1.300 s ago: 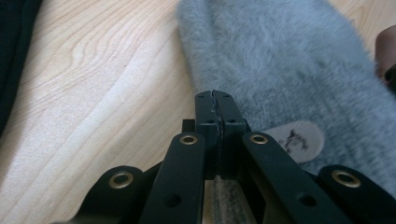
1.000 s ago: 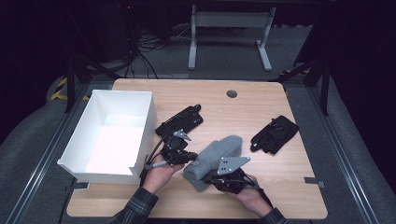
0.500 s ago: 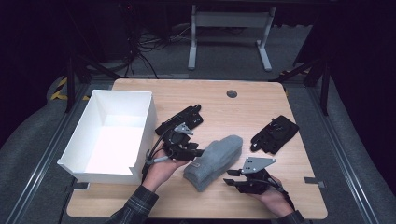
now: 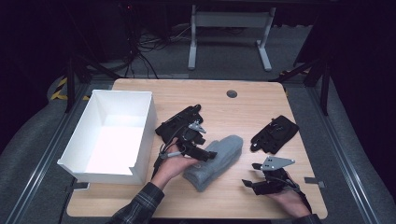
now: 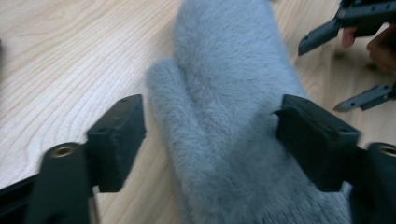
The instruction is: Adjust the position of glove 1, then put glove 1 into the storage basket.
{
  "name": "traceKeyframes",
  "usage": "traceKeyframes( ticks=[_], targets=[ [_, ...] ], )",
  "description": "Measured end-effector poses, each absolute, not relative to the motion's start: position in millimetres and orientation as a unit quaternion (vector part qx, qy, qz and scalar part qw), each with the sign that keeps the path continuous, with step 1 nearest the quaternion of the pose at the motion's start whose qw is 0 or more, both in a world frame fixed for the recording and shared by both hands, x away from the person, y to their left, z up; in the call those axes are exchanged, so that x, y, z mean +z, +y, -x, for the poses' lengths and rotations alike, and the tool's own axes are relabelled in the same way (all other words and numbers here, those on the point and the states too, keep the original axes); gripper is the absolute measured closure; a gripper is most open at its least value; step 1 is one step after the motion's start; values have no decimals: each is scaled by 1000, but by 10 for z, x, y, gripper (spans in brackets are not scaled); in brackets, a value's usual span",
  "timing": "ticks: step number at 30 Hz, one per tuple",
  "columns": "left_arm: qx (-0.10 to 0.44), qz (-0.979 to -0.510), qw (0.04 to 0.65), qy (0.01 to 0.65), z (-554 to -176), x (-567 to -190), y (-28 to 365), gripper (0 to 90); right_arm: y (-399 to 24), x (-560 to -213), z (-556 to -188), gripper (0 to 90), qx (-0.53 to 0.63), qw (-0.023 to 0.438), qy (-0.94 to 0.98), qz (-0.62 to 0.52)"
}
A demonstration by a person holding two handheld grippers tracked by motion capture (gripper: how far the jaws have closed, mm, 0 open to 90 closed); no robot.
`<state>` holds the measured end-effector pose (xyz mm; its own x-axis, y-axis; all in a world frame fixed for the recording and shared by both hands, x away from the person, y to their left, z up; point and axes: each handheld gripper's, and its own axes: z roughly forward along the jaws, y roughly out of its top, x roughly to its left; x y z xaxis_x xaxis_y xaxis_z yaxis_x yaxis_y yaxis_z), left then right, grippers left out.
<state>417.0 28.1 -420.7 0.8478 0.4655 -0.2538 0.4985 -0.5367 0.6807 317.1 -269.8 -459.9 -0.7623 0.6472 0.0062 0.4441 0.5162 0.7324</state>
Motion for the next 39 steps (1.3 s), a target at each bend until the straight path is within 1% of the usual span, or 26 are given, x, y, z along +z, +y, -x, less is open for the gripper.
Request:
traceKeyframes(
  ticks=[3,11,17,24,28,31,36,37,38,39],
  targets=[
    [-15,-884,383,269,-4146,-4251,215,157,-2712,-4605,-3188,250,375,139,859,-320],
    [-22,-895,361,260,-4109,-4420,102,100,-2717,-4612,-3204,241,372,144,858,-324],
    [-34,-905,345,246,-4081,-4488,37,100,-2729,-4609,-3211,238,374,148,856,-325],
    [-47,-912,332,234,-4076,-4497,19,169,-2725,-4606,-3219,237,374,152,855,-325],
    [-56,-915,323,234,-4078,-4497,8,240,-2747,-4604,-3230,230,376,156,852,-329],
    [-68,-915,320,235,-4076,-4500,0,294,-2754,-4608,-3234,223,376,156,851,-330],
    [-83,-918,312,231,-4075,-4486,-21,430,-2752,-4631,-3247,210,373,156,851,-335],
    [-87,-921,306,226,-4083,-4478,-20,430,-2749,-4637,-3249,207,372,155,852,-335],
    [-88,-921,304,227,-4086,-4474,-26,479,-2738,-4649,-3248,205,369,153,853,-336],
    [-88,-921,304,227,-4086,-4474,-26,498,-2738,-4649,-3248,205,369,153,853,-336]
  ],
)
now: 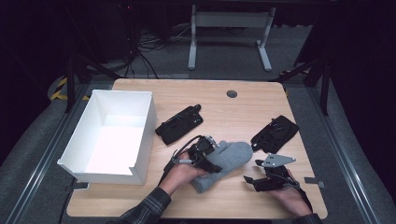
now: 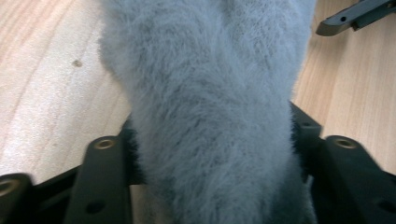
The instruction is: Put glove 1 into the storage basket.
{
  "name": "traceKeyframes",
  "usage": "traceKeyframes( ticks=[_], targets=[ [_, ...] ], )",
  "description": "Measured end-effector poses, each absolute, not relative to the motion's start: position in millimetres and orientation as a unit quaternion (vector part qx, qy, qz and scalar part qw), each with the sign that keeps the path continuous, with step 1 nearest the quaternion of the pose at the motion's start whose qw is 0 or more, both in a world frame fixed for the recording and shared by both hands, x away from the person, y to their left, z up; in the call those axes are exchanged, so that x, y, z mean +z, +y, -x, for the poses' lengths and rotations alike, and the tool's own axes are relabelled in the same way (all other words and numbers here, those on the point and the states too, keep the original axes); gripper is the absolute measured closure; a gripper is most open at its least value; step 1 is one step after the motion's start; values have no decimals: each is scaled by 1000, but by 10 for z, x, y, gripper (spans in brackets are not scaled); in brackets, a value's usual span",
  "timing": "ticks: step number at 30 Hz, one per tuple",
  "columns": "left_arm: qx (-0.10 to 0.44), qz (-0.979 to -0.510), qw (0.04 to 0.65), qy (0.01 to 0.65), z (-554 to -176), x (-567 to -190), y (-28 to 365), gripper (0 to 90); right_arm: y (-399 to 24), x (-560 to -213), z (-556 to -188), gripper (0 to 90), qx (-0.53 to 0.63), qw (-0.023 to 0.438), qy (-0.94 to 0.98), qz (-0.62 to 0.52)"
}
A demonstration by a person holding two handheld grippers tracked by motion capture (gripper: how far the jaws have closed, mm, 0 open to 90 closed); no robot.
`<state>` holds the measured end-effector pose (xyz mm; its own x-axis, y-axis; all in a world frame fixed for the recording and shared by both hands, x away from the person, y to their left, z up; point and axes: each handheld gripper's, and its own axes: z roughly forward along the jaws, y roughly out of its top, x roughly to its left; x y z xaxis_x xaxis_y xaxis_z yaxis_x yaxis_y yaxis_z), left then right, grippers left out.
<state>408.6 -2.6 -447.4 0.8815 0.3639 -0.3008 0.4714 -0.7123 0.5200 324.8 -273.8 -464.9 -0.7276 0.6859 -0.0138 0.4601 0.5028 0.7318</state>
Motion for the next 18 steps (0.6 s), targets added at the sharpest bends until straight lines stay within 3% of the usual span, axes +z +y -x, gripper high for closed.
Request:
traceKeyframes(
  ticks=[7,18],
  targets=[
    [-89,-921,300,233,-4068,-4417,-24,613,-2694,-4692,-3233,185,360,154,858,-333],
    [-98,-918,311,226,-4044,-4259,44,638,-2684,-4714,-3230,160,368,158,854,-334]
  ],
)
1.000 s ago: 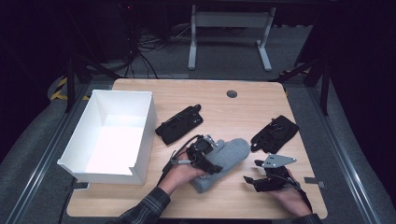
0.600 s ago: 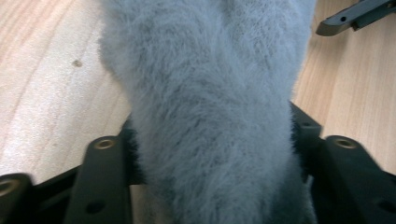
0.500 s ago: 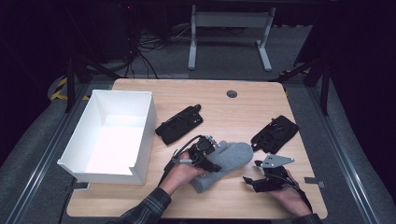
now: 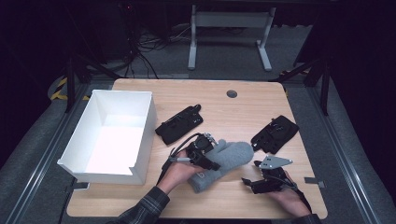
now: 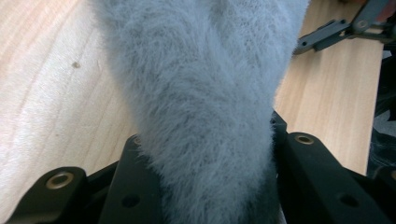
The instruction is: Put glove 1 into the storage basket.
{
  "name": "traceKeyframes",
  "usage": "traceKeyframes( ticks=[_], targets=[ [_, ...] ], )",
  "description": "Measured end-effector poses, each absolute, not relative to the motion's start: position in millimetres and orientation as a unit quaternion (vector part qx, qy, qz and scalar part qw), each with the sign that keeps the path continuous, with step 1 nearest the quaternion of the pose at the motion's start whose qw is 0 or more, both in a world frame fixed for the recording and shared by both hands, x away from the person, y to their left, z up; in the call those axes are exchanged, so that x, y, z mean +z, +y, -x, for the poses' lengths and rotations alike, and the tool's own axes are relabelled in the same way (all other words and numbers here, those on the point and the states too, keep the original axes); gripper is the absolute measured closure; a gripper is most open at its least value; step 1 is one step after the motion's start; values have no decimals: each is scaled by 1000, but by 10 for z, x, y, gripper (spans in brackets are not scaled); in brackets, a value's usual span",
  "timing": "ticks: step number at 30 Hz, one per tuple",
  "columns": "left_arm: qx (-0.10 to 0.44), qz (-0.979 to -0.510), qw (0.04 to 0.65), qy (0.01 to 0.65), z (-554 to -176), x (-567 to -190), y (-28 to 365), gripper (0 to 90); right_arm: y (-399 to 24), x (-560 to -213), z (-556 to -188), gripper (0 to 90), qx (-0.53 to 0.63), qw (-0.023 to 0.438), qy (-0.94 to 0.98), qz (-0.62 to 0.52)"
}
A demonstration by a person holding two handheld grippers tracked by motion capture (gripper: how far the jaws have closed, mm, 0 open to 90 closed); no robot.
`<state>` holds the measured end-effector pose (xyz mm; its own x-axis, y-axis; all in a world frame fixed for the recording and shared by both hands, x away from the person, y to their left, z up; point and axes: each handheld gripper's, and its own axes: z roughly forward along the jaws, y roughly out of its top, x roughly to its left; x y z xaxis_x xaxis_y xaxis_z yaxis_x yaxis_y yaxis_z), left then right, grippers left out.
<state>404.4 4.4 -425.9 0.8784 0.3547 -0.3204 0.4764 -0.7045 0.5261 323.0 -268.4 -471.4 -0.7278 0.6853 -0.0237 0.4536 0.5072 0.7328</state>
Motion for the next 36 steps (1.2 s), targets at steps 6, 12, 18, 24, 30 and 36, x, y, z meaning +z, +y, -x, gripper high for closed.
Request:
traceKeyframes(
  ticks=[6,12,18,24,30,36],
  targets=[
    [-94,-912,322,237,-4041,-4125,118,636,-2683,-4714,-3230,159,367,158,854,-333],
    [-87,-908,332,239,-4056,-3954,203,631,-2683,-4713,-3231,159,366,158,854,-333],
    [-82,-901,345,251,-4080,-3755,331,631,-2682,-4713,-3231,159,366,159,854,-333],
    [-70,-897,351,258,-4092,-3546,445,630,-2680,-4713,-3233,159,365,160,854,-334],
    [-56,-893,356,269,-4116,-3347,569,630,-2680,-4713,-3234,158,366,160,854,-333],
    [-39,-886,369,278,-4131,-3066,787,630,-2678,-4714,-3236,159,367,159,854,-334]
  ],
)
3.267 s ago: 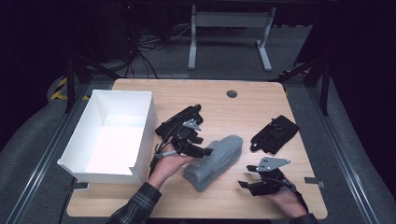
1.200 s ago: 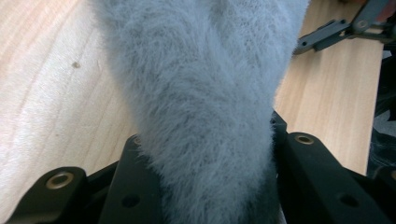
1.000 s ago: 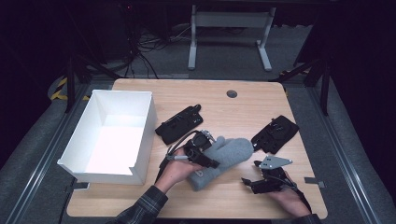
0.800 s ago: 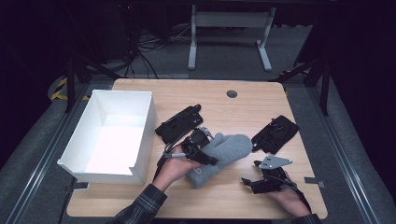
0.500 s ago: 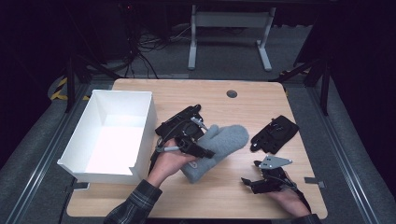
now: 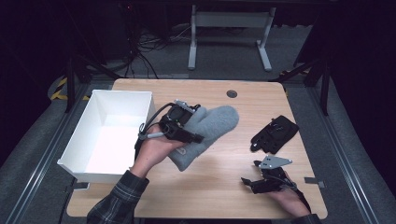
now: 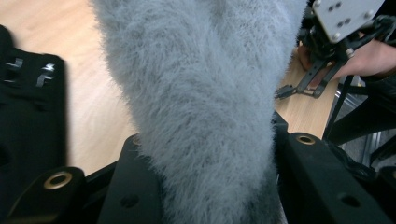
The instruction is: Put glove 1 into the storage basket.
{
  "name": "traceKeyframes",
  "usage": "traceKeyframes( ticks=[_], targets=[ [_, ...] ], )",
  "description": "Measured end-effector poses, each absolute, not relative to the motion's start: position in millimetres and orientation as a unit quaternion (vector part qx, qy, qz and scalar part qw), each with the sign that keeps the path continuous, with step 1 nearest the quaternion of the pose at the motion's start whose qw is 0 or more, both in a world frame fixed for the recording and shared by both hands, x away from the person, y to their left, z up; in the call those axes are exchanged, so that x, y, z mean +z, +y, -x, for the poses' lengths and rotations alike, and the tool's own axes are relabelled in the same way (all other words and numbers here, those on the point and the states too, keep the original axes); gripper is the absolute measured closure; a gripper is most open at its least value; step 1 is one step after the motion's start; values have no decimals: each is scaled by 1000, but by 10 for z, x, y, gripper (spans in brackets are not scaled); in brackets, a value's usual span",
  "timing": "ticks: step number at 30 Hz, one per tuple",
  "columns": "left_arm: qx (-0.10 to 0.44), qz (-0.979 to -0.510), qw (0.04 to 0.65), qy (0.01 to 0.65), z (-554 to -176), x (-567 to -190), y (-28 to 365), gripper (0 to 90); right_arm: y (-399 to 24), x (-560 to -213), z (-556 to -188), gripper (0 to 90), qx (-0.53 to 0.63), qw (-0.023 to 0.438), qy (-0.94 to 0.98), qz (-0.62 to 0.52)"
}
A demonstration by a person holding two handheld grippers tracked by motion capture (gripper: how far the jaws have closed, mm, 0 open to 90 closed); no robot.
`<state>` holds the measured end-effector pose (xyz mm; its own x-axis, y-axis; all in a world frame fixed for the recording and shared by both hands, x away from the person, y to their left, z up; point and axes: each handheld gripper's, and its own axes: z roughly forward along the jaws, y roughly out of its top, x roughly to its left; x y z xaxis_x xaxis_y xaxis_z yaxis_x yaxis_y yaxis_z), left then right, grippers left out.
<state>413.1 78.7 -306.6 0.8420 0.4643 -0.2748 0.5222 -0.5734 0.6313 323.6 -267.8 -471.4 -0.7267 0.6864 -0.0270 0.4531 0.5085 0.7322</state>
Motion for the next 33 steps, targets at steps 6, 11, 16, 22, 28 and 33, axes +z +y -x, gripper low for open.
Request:
traceKeyframes(
  ticks=[6,11,16,22,28,33],
  targets=[
    [-13,-883,367,292,-4131,-2814,1025,630,-2675,-4715,-3239,159,367,159,853,-334],
    [3,-874,374,310,-4139,-2682,1255,630,-2674,-4714,-3239,159,367,160,853,-334],
    [19,-865,375,334,-4148,-2606,1556,630,-2673,-4714,-3239,159,366,159,853,-335],
    [36,-849,380,365,-4144,-2566,1900,630,-2671,-4714,-3241,159,366,160,853,-336],
    [51,-832,376,404,-4170,-2638,2219,630,-2671,-4713,-3241,159,366,160,853,-336],
    [59,-819,374,432,-4182,-2739,2427,631,-2669,-4713,-3242,159,366,160,853,-337]
  ],
)
